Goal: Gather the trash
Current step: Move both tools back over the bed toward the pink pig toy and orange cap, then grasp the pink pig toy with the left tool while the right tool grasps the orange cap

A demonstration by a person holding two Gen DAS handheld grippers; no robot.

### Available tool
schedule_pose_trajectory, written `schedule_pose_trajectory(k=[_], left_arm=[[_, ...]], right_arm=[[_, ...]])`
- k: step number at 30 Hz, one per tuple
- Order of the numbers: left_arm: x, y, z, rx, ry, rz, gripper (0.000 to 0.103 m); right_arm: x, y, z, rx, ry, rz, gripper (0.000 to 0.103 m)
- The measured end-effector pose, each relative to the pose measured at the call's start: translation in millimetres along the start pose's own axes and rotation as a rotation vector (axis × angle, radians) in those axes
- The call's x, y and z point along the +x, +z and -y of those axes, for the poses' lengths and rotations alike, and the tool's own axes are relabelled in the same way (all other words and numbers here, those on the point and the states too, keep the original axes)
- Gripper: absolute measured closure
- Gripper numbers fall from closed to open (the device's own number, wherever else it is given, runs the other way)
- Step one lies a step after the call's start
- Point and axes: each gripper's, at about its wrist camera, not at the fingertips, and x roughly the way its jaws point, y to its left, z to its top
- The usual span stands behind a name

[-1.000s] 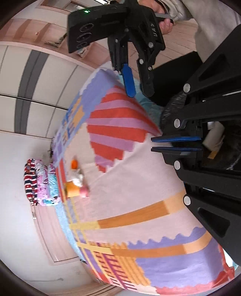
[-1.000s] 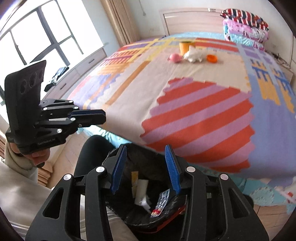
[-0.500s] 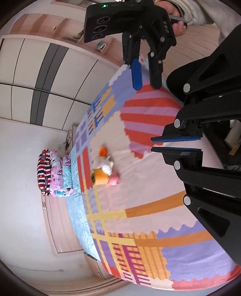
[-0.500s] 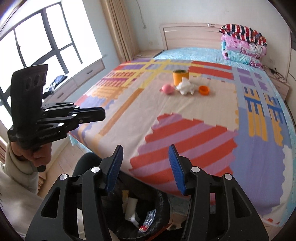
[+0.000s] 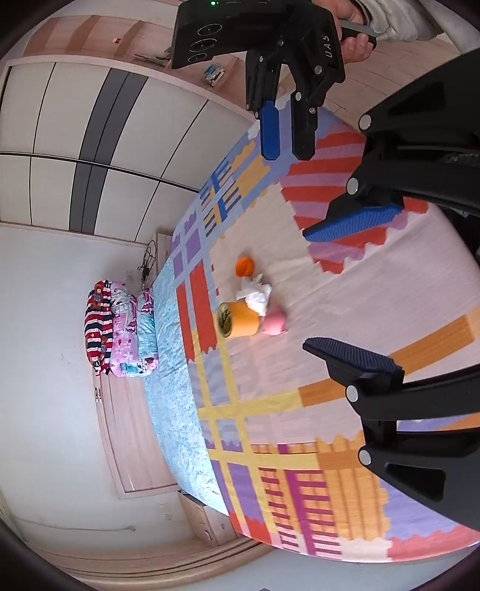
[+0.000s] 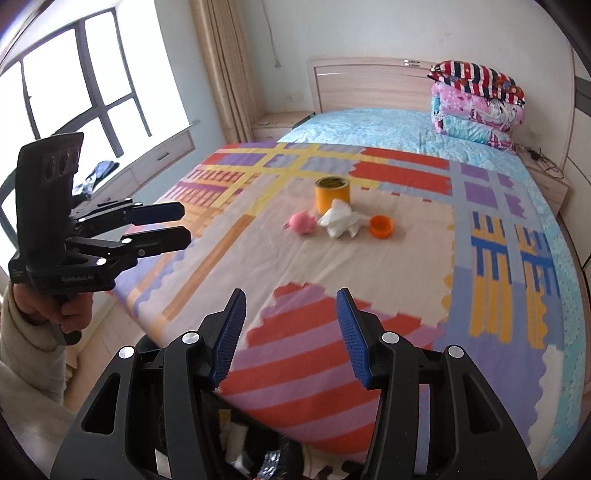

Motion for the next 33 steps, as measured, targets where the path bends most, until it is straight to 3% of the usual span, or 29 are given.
schedule_pose_trajectory(k=[14, 33], left_arm=[[59.8, 28.3, -19.3, 0.02, -0.007, -0.062, 0.051], [137.9, 29.3, -46.2, -0.026, -0.055, -0.162, 0.051]], right_arm=[[52.5, 41.5, 50.0, 0.051, -0.069, -0.033, 0.05], [128.8, 60.0, 86.1, 0.089, -0.116, -0.118, 0.05]])
